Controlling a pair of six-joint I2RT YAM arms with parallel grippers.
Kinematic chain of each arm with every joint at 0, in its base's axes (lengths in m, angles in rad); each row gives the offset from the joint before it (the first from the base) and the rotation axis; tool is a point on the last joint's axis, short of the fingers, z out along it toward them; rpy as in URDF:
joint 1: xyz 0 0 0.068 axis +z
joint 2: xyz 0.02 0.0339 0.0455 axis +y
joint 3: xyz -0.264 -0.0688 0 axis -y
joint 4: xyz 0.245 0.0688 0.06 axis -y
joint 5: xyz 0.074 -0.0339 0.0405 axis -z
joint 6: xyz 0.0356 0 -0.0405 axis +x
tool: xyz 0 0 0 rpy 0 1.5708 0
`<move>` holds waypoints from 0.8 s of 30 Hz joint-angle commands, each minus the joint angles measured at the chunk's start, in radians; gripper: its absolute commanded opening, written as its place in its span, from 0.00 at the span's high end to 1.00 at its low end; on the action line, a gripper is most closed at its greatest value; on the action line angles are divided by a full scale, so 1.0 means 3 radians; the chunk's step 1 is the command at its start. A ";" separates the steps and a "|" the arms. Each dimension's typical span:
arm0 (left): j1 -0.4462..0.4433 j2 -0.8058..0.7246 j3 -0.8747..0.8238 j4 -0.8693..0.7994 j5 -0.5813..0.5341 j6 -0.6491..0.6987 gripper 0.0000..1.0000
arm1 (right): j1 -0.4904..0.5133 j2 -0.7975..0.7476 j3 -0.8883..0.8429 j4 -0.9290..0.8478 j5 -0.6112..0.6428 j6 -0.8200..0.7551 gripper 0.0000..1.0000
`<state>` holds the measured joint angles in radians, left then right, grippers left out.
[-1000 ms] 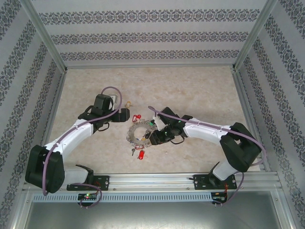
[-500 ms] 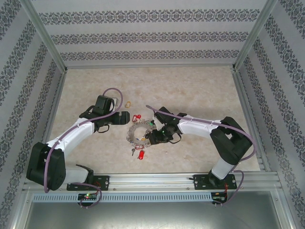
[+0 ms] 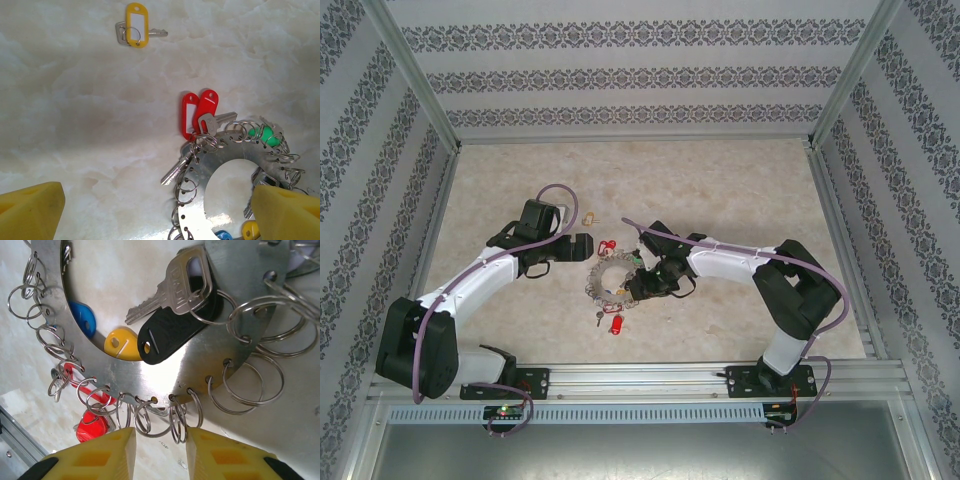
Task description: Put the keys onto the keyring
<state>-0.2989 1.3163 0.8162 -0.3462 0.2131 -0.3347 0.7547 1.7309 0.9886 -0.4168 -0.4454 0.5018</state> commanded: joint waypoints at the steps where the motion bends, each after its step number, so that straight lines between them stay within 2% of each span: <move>1: 0.0028 0.0030 0.0092 -0.0073 0.0058 -0.0001 0.04 | 0.0005 0.0054 0.0080 -0.0074 0.0050 -0.0007 0.67; 15: 0.0028 0.0005 0.0082 -0.0053 0.0142 -0.0002 0.05 | 0.0022 0.0216 0.0149 -0.0079 0.0071 -0.0027 0.75; 21: 0.0025 -0.0026 0.0090 -0.0039 0.0211 0.0058 0.05 | 0.0021 0.0164 0.0147 -0.0078 0.0078 -0.0089 0.89; 24: 0.0027 -0.0063 0.0077 0.0049 0.0363 0.0106 0.05 | 0.0023 0.0119 0.0130 -0.0021 0.0082 -0.0171 0.96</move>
<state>-0.2989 1.3182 0.8162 -0.3454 0.2729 -0.3305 0.7555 1.7771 1.0187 -0.4191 -0.4343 0.4767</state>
